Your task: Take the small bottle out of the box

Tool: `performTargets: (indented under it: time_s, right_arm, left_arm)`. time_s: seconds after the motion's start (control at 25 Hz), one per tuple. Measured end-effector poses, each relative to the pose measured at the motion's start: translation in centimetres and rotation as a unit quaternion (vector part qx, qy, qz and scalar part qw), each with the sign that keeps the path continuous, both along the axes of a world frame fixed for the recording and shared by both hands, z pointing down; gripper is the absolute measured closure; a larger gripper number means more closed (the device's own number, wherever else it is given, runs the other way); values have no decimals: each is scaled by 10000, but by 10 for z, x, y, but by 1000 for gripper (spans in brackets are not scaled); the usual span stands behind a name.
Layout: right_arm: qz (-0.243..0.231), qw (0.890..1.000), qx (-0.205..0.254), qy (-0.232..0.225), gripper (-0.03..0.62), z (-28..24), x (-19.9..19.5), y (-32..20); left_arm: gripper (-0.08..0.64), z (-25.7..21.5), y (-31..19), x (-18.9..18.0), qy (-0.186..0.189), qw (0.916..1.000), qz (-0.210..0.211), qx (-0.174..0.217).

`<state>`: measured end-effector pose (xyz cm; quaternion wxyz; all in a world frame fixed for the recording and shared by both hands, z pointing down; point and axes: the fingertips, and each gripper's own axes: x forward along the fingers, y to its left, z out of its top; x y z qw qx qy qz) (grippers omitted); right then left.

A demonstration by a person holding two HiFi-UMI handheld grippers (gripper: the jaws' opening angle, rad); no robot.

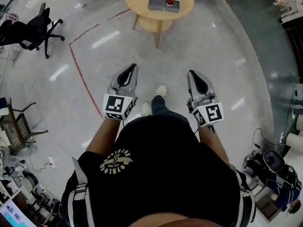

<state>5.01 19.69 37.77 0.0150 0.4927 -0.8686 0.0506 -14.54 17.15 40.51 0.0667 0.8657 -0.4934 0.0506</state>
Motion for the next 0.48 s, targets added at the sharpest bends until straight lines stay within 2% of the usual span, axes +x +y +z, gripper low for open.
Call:
performTargets:
  time_s: [0.28,0.48]
  right_arm:
    - [40,9997,-143,194,586,18,9,-29]
    - [39,9996,-209,176,586,24,19,-55]
  left_arm:
    - [560,17,-27,3,-92,9998,-56,-167]
    - [560,13,-52,17,-40,9999,-32,-123]
